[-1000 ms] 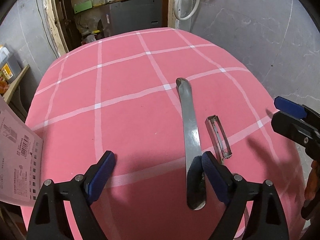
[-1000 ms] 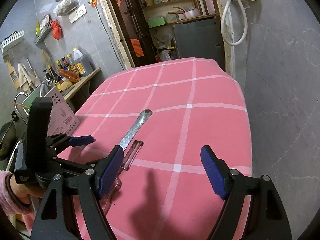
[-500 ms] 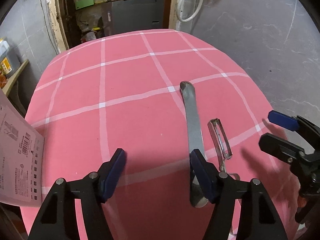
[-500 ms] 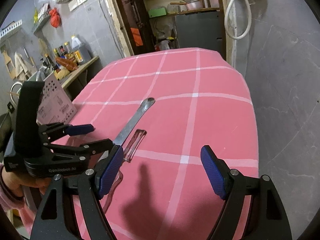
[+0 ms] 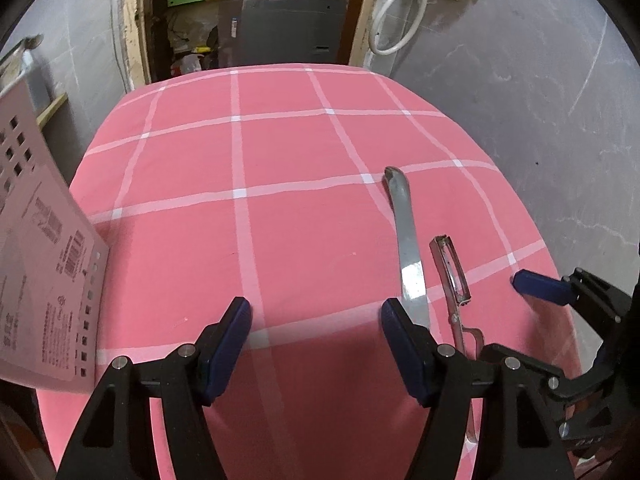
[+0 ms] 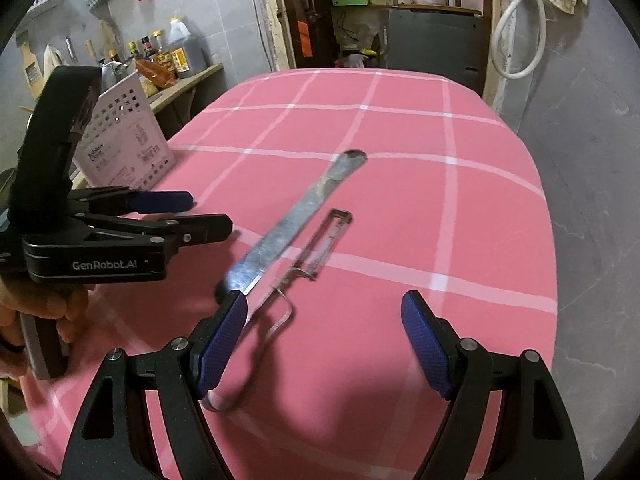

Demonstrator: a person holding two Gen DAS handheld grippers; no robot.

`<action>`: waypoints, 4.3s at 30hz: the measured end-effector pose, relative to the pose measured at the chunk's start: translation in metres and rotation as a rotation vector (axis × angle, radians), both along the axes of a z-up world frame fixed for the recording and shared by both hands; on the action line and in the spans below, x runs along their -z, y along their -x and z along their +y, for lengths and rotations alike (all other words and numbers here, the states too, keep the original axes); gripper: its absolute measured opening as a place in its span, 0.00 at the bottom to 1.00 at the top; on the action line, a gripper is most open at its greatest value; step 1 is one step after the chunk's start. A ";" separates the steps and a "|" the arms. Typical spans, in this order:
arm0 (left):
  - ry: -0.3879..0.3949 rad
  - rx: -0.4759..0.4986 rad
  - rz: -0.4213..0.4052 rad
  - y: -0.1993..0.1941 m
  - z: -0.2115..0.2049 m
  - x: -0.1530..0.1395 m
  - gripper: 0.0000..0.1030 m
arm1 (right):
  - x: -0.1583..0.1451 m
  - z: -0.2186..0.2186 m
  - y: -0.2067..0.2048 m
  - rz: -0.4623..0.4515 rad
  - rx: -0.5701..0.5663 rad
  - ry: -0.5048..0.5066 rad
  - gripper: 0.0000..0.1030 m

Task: Organize utensils
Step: 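Grasp the flat metal blade with the left tool while the right tool grasps the peeler, then lift the blade and peeler and carry both over the white caddy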

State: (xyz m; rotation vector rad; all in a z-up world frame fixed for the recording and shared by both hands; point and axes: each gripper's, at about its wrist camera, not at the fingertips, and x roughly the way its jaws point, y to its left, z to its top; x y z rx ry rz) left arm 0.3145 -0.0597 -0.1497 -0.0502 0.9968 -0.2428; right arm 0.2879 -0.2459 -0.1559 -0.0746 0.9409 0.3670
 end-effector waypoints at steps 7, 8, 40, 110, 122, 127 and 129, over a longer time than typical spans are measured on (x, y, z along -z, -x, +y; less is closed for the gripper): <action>0.036 -0.025 0.007 0.001 0.013 0.000 0.64 | 0.008 0.020 0.002 0.007 -0.008 0.108 0.73; 0.041 -0.028 0.007 0.001 0.014 0.000 0.64 | 0.008 0.022 0.003 0.008 -0.006 0.132 0.72; -0.184 0.156 0.006 0.005 -0.049 -0.001 0.11 | 0.000 -0.043 0.028 0.151 0.160 0.014 0.17; 0.228 0.105 -0.079 0.043 -0.002 -0.067 0.02 | -0.051 -0.069 0.044 0.039 0.270 -0.323 0.10; 0.272 0.105 -0.180 0.068 0.037 -0.100 0.02 | -0.109 -0.021 0.052 -0.104 0.191 -0.324 0.10; 0.277 0.076 -0.298 0.077 0.063 -0.140 0.02 | -0.143 0.005 0.045 -0.200 0.136 -0.367 0.11; 0.280 0.057 -0.342 0.079 0.075 -0.157 0.02 | -0.162 0.020 0.040 -0.254 0.100 -0.394 0.10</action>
